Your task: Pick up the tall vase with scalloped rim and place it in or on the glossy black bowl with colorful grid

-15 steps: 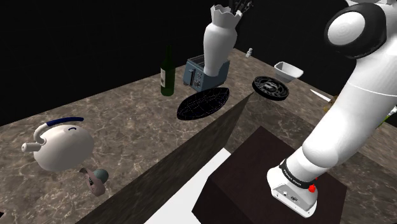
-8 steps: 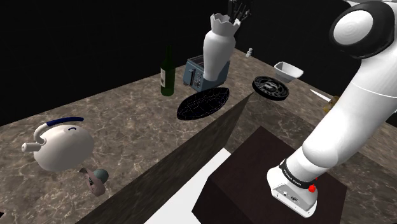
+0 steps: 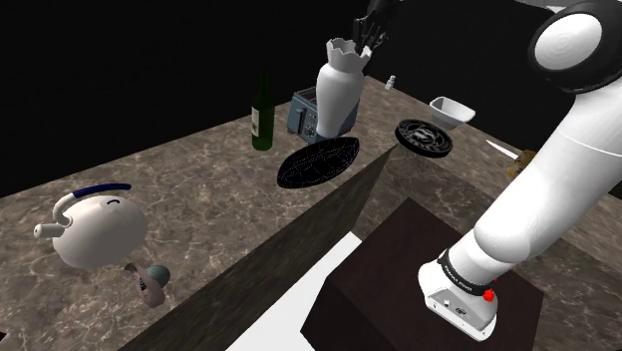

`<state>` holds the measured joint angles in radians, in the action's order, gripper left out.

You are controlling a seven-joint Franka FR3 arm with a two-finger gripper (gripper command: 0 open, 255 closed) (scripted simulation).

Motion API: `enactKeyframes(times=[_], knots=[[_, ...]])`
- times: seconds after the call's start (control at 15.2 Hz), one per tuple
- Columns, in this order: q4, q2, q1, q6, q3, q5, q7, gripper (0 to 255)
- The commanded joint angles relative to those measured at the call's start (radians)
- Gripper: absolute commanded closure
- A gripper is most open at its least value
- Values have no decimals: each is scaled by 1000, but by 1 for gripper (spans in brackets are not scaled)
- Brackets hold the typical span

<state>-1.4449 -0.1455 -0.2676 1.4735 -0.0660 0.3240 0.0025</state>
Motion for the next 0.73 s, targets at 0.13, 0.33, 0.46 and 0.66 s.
enactKeyframes(times=[0.13, 0.33, 0.46, 0.66], knots=[[-69, 14, 3, 56, 1, -1, -14, 255], [-117, 20, 5, 96, 2, -2, -25, 255], [-147, 23, 6, 123, 2, -2, -32, 255], [-190, 25, 8, 162, 3, -1, -43, 255]])
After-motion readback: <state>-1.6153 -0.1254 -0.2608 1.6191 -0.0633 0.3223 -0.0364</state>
